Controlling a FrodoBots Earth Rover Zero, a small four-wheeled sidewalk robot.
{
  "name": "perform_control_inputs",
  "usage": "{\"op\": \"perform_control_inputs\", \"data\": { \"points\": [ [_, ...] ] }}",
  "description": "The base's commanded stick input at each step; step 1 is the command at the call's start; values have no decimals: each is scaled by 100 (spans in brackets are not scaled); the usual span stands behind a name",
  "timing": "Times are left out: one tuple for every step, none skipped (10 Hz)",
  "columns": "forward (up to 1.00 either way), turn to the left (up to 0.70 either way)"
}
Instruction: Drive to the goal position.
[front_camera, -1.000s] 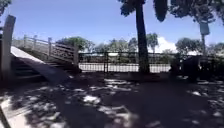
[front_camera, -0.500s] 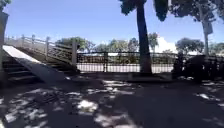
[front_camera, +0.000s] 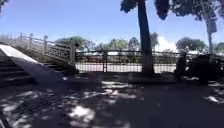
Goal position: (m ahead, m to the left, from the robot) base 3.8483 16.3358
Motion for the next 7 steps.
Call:
{"op": "perform_control_inputs", "data": {
  "points": [
    [45,0],
    [45,0],
    [45,0],
    [45,0],
    [45,0],
    [45,0],
    [45,0]
  ]
}}
